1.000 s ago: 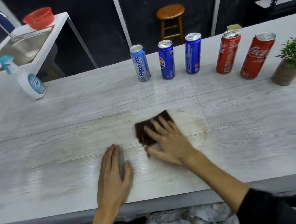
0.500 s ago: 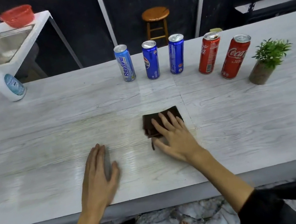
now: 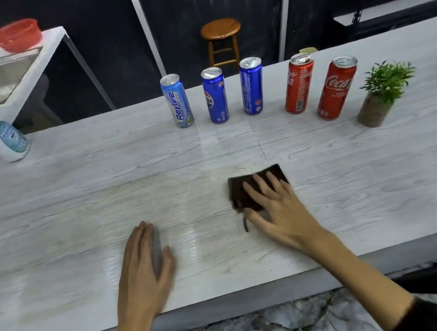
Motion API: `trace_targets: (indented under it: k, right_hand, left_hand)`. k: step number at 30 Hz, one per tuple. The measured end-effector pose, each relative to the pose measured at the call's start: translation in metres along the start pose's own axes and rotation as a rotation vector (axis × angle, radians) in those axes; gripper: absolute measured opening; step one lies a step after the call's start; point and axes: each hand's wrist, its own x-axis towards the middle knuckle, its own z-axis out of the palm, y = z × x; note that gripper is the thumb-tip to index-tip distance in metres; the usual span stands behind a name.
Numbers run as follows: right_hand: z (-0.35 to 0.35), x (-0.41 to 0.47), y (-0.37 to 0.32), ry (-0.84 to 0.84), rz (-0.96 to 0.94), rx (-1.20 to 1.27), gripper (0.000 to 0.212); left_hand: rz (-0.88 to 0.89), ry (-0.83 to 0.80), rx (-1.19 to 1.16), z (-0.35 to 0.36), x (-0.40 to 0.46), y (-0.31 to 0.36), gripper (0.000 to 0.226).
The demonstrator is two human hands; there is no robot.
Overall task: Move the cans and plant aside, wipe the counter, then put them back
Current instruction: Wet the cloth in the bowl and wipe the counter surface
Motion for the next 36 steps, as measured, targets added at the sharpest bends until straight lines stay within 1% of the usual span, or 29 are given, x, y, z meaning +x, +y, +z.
trace_targets:
  k: [2, 5, 8, 11, 13, 16, 18, 20, 22, 24, 27, 29, 31, 33, 36]
  right_hand:
    - [0.008, 0.011, -0.026, -0.023, -0.007, -0.027, 0.071]
    - [0.026, -0.024, -0.047, -0.071, -0.145, -0.034, 0.075]
    - [0.030, -0.085, -0.033, -0.080, -0.243, -0.043, 0.073]
    - [0.014, -0.101, 0.001, -0.071, -0.221, -0.061, 0.068]
    - [0.001, -0.083, 0.018, -0.048, -0.141, -0.072, 0.068]
    - [-0.009, -0.028, 0.030, -0.010, 0.002, -0.086, 0.073]
    - [-0.009, 0.016, 0.024, -0.009, 0.046, -0.092, 0.072]
    - [-0.004, 0.056, 0.004, -0.026, 0.041, -0.089, 0.070]
    - [0.004, 0.080, -0.023, -0.051, -0.003, -0.072, 0.070]
    - [0.019, 0.080, -0.054, -0.085, -0.080, -0.062, 0.072]
    - [0.047, 0.029, -0.086, -0.120, -0.261, -0.103, 0.078]
    - [0.056, -0.016, -0.085, -0.128, -0.362, -0.126, 0.081]
    - [0.050, -0.044, -0.062, -0.126, -0.404, -0.126, 0.078]
    - [0.032, -0.045, -0.031, -0.097, -0.362, -0.155, 0.075]
    - [0.006, -0.002, -0.010, -0.076, -0.167, -0.203, 0.080]
  left_hand:
    - [0.006, 0.000, 0.009, 0.000, 0.000, -0.001, 0.070]
    - [0.011, 0.006, 0.014, 0.000, -0.002, -0.004, 0.068]
    - [-0.002, 0.014, -0.011, 0.000, -0.002, -0.003, 0.063]
    - [0.012, -0.012, -0.019, 0.001, -0.003, 0.000, 0.063]
    - [0.041, -0.026, -0.007, 0.001, -0.003, 0.000, 0.062]
    - [0.041, -0.023, -0.004, 0.000, -0.002, 0.000, 0.064]
    - [0.033, -0.025, -0.003, 0.001, -0.001, 0.000, 0.064]
    - [0.020, -0.026, -0.007, 0.001, -0.001, 0.001, 0.065]
    - [0.009, -0.021, -0.008, 0.001, -0.001, 0.002, 0.066]
    - [-0.007, -0.014, -0.006, 0.000, -0.002, 0.001, 0.066]
    - [-0.014, -0.012, 0.004, -0.001, -0.001, 0.002, 0.064]
    - [-0.023, -0.017, -0.007, -0.001, -0.002, 0.002, 0.061]
    - [-0.016, -0.016, -0.008, -0.004, -0.004, 0.002, 0.059]
    - [0.029, 0.005, 0.007, -0.006, -0.009, 0.006, 0.058]
    - [0.079, 0.014, 0.001, -0.007, -0.017, 0.014, 0.059]
